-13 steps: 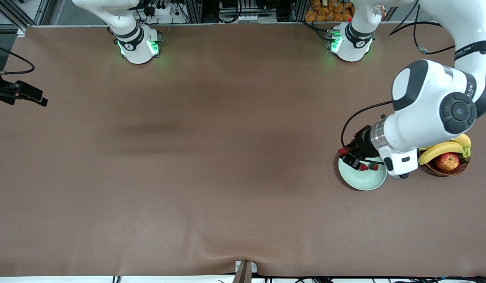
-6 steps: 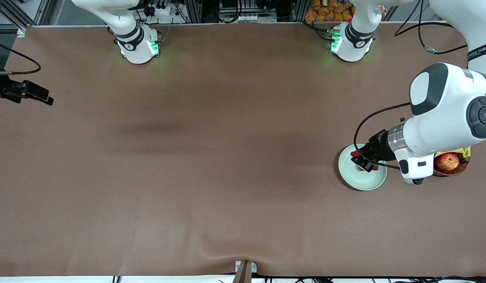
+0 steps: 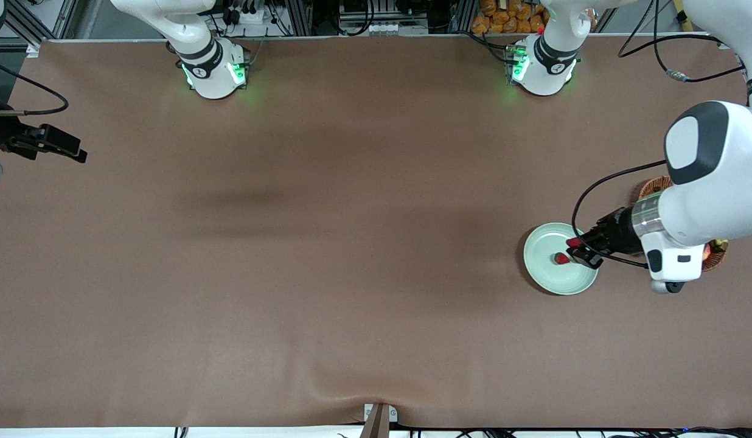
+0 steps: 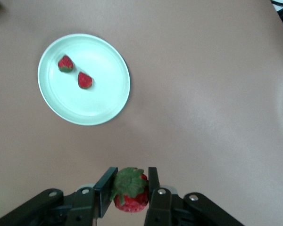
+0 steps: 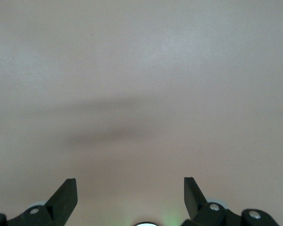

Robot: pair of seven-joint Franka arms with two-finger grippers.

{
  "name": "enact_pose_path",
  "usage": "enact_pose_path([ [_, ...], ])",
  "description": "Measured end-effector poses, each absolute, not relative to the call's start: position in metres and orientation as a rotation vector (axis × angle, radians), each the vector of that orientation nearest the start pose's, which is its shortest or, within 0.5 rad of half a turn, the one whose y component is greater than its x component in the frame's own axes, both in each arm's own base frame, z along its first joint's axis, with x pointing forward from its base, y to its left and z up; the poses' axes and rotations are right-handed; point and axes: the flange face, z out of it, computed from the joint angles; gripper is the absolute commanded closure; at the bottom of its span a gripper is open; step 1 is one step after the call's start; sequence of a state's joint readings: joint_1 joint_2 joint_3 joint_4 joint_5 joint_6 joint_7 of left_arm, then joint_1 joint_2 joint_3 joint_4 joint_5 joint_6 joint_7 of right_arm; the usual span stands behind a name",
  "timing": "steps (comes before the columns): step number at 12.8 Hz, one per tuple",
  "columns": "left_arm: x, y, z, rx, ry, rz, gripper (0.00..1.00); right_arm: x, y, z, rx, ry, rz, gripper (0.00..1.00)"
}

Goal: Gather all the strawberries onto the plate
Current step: 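Lower the strawberry onto the plate and open the left gripper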

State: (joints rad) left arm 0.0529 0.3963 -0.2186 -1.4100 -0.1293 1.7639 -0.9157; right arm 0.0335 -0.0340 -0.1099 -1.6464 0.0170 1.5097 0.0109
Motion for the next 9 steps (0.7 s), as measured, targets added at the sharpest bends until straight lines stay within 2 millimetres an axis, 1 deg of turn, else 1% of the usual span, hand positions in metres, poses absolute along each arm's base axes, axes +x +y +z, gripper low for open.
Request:
enact_pose_path([
  [2, 0.666, -0.083, 0.479, -3.068, -1.208, 0.227, 1.0, 0.534, -0.04, 0.602, -3.11, 0.135, 0.16, 0.0],
  [5, 0.664, -0.06, 0.469, -3.073, -1.093, 0.245, 1.0, 0.534, -0.041, 0.603, -3.111, 0.138, 0.155, 0.0],
  [7, 0.66, -0.051, 0.46, -3.056, -1.003, 0.243, 1.0, 0.534, -0.041, 0.603, -3.111, 0.138, 0.153, 0.0],
  [9, 0.653, -0.046, 0.447, -3.024, -0.937, 0.259, 1.0, 0.534, -0.041, 0.603, -3.111, 0.138, 0.152, 0.0],
])
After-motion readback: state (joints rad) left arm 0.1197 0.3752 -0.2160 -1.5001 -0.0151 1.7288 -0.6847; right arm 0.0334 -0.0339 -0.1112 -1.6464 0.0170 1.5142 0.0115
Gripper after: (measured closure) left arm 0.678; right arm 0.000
